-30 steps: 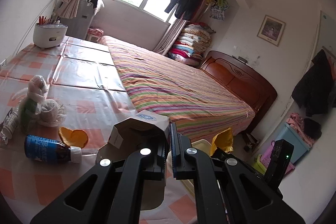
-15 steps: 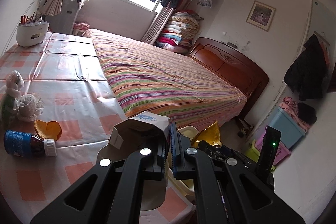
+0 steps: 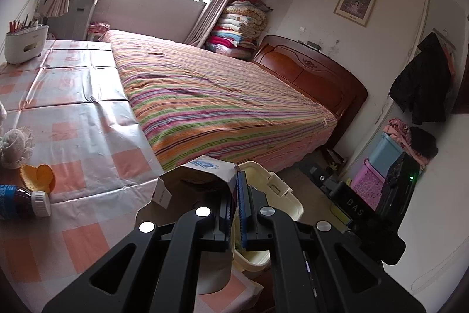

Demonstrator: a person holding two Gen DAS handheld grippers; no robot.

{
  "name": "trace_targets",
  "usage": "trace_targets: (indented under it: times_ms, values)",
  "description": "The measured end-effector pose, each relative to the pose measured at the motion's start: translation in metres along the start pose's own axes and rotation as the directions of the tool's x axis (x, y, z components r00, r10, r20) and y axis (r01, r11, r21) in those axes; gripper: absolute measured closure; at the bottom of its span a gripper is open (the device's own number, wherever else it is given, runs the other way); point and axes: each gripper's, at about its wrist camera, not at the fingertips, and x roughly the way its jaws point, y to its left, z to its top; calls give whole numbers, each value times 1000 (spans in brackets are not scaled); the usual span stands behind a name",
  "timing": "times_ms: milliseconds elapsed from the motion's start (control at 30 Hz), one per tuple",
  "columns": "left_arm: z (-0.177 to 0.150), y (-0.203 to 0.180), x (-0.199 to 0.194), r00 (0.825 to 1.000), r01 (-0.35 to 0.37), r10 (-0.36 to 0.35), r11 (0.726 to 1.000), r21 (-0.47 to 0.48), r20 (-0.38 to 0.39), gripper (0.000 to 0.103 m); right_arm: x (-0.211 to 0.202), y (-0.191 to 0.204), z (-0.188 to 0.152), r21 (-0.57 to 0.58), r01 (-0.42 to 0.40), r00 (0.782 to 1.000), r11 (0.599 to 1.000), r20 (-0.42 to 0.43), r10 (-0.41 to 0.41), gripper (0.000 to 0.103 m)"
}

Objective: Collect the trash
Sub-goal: 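Carry the wrapper and box to the cream bin and open both tools inside, then move both tools back over the table toward the blue bottle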

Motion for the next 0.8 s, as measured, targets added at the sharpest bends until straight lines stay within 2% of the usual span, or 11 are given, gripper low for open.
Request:
trace_targets:
  times_ms: [167,367,400,433,500,567,700,800]
  values:
    - [1,-18,27,999,11,-10,999,43,-35,99,-13,-7,6,38,-18,997,999,75,15,30]
    - [-1,-34,62,994,11,-2,997,76,-108,96,-13,-13,8,72,-32,995,997,93,26,30]
    - [0,-35,67,993,5,4,997,76,-121,86,-12,-12,8,70,-33,995,997,94,26,30]
    - [0,-36,70,992,2,7,997,71,-129,56,-13,-12,8,69,-34,995,997,98,27,30]
    - [1,-36,69,995,4,1,999,45,-104,24,-13,-11,9,75,-45,994,996,105,37,30]
    - [2,-35,61,999,12,-11,1000,26,-49,23,-13,-11,8,79,-48,993,996,109,39,30]
    - [8,-30,46,1000,5,-4,1000,19,-23,22,-8,-9,5,97,-63,994,993,98,53,30]
    - [10,-18,22,999,-38,38,999,-2,26,22,-2,0,2,96,-80,994,992,86,72,29]
